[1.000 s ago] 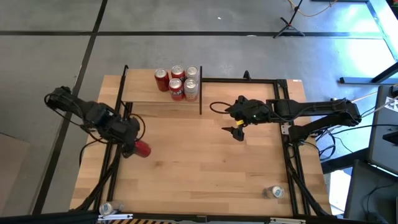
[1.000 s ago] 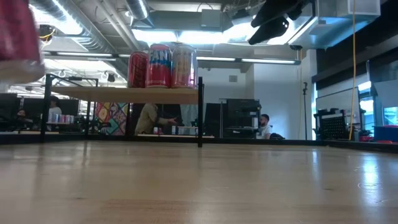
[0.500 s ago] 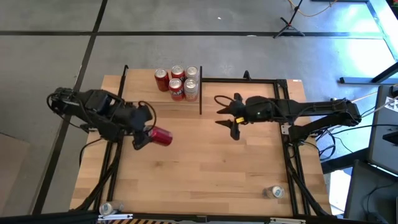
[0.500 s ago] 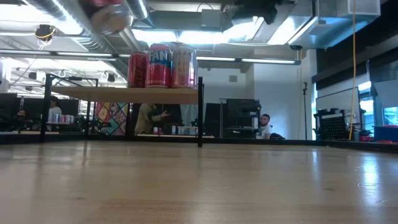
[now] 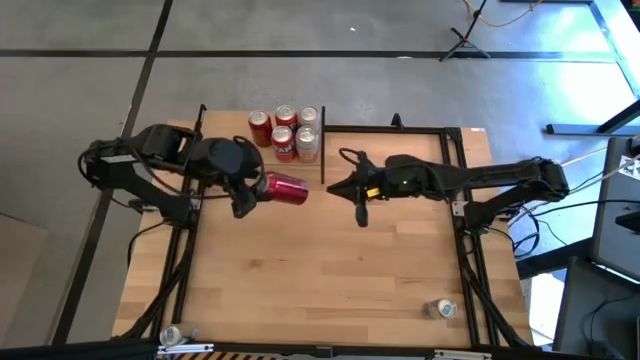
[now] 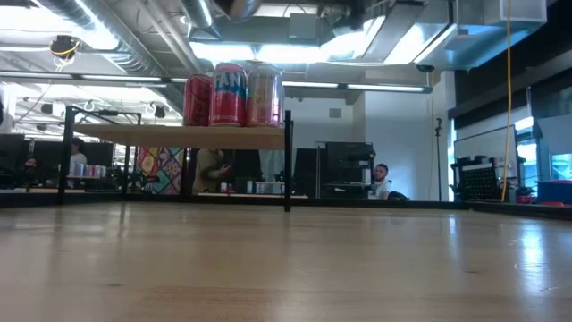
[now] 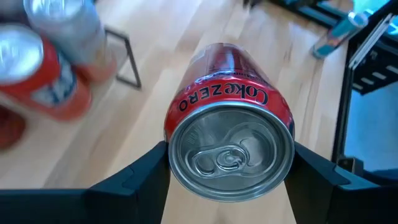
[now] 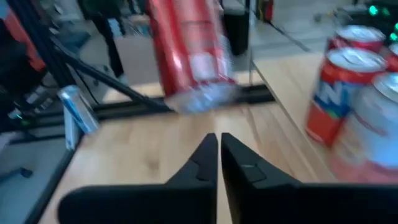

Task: Place canned beverage on shelf
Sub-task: Put the red soda can on the shelf aligned with the other red soda can

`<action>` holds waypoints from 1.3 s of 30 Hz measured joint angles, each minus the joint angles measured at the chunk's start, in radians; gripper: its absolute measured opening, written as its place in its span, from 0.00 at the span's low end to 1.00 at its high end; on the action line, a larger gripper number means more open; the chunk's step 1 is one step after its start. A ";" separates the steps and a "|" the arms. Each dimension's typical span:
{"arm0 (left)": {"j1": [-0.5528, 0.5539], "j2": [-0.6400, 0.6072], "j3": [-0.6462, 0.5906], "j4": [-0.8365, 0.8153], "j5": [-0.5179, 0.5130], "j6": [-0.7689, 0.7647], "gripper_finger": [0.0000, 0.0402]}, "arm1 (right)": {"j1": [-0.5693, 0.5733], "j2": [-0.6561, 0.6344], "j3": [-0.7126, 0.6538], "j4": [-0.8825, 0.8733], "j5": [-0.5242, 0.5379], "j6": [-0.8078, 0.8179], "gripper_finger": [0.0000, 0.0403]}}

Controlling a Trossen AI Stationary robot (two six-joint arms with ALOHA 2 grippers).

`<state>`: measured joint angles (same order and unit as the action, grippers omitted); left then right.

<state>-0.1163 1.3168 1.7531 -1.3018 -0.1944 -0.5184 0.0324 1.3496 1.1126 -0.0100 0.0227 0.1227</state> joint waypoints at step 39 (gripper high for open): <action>0.080 0.052 -0.003 0.193 0.021 0.137 0.57 | -0.039 0.069 0.001 0.227 -0.060 -0.023 0.00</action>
<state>-0.0364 1.3689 1.7496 -1.1092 -0.1731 -0.3813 -0.0068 1.4191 1.1137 0.2165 -0.0372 0.1001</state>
